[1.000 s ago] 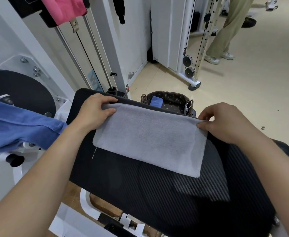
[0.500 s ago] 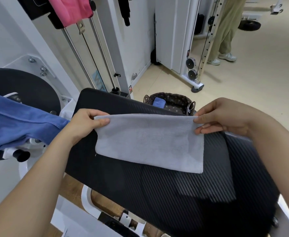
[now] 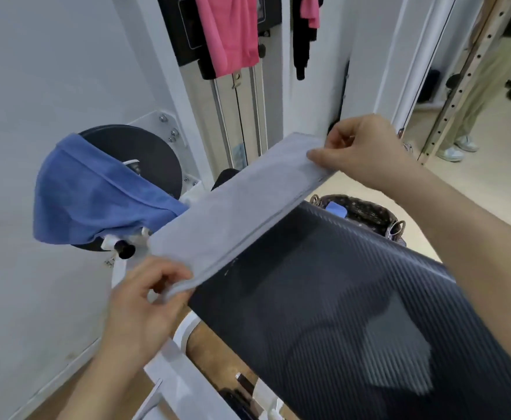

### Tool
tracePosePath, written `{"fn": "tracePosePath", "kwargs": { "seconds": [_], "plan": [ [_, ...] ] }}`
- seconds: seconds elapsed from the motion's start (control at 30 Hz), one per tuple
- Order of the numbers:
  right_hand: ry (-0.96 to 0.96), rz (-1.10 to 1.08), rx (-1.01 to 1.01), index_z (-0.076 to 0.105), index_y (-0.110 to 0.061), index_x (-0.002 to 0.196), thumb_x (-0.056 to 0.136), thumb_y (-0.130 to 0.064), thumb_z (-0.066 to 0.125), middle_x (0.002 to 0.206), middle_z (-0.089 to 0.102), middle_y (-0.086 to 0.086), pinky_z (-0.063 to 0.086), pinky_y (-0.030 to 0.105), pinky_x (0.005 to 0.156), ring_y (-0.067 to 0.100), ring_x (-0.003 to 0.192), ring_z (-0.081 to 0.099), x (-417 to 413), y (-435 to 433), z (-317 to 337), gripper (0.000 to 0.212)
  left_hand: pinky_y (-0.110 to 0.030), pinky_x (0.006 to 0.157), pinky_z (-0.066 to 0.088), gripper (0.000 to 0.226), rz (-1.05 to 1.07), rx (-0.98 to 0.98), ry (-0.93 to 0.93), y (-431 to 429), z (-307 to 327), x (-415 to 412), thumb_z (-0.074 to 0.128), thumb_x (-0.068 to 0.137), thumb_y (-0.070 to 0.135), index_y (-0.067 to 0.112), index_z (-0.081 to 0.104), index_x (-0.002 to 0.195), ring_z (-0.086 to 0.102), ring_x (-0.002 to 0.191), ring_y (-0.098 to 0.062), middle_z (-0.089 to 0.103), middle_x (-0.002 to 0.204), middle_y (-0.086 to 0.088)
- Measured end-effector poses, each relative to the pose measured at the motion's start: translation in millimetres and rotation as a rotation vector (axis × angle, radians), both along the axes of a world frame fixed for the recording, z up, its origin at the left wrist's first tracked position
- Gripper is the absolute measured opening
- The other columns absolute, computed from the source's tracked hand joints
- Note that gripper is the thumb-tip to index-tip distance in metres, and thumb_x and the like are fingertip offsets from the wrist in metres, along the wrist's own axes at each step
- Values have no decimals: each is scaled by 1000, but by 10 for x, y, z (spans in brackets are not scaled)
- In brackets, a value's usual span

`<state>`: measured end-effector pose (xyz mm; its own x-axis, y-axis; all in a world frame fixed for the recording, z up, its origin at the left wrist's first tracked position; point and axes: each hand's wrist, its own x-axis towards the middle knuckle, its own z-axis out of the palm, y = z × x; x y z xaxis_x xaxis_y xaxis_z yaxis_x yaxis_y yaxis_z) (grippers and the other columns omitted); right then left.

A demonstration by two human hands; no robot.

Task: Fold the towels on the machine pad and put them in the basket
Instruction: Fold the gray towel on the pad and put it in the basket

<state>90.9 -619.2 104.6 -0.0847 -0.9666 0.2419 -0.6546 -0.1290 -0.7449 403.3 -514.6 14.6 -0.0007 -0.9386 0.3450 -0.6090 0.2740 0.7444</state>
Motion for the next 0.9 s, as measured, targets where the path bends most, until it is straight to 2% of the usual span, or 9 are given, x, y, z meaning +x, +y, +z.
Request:
{"fn": "tracePosePath", "kwargs": {
  "seconds": [0.17, 0.27, 0.37, 0.5, 0.57, 0.67, 0.77, 0.83, 0.9],
  "plan": [
    [383, 151, 158, 53, -21, 66, 72, -9, 68, 65, 51, -9, 34, 11, 54, 16, 64, 49, -86, 42, -734, 20, -17, 71, 41, 33, -272, 224, -289, 486, -1097, -351, 59, 76, 15, 42, 48, 92, 47, 85, 3, 46, 93, 26],
    [480, 193, 175, 56, -21, 75, 76, -9, 66, 75, 51, -5, 40, 29, 66, 21, 74, 51, -162, 137, -955, 16, -27, 74, 48, 38, -348, 274, -298, 644, -1466, -562, 59, 76, 10, 37, 46, 99, 45, 88, -1, 44, 98, 20],
    [537, 208, 169, 55, -24, 85, 81, -12, 66, 83, 48, -6, 44, 34, 72, 20, 78, 51, -198, 231, -962, 16, -31, 70, 50, 37, -380, 283, -299, 711, -1532, -659, 59, 75, 9, 36, 46, 97, 46, 87, -5, 46, 94, 18],
    [693, 197, 158, 50, -28, 98, 84, -16, 61, 90, 46, -9, 45, 34, 66, 22, 80, 55, -203, 369, -972, 22, -28, 73, 48, 37, -429, 309, -342, 749, -1537, -685, 57, 74, 10, 36, 42, 94, 37, 84, 1, 46, 92, 18],
    [782, 167, 243, 47, -29, 102, 84, -18, 61, 95, 51, -7, 46, 34, 65, 22, 82, 56, -208, 418, -993, 25, -24, 74, 45, 35, -454, 343, -374, 771, -1558, -671, 55, 74, 10, 36, 40, 93, 33, 83, 1, 41, 90, 18],
    [829, 106, 418, 50, -30, 97, 82, -25, 57, 97, 59, -3, 45, 33, 68, 23, 87, 56, -183, 464, -945, 17, -15, 71, 37, 29, -508, 416, -354, 807, -1591, -622, 54, 75, 12, 34, 44, 93, 36, 85, 2, 40, 91, 19],
    [966, 62, 346, 56, -26, 90, 85, -36, 54, 89, 60, -4, 39, 32, 69, 23, 85, 56, -82, 433, -862, 10, -14, 71, 42, 16, -553, 543, -259, 757, -1519, -586, 65, 79, 26, 37, 57, 87, 48, 83, 2, 52, 90, 16],
    [842, 27, 229, 59, -23, 89, 88, -38, 55, 86, 60, -3, 40, 31, 66, 23, 82, 55, 34, 355, -847, 15, -15, 70, 46, 16, -514, 622, -127, 680, -1422, -582, 71, 78, 32, 44, 62, 73, 56, 78, -2, 59, 82, 16],
    [648, -18, 181, 63, -17, 90, 90, -38, 53, 86, 61, 1, 43, 32, 64, 24, 82, 55, 157, 236, -894, 23, -13, 71, 46, 27, -331, 577, -24, 567, -1353, -560, 72, 83, 25, 47, 65, 70, 59, 81, -3, 63, 84, 19]
  ]
}}
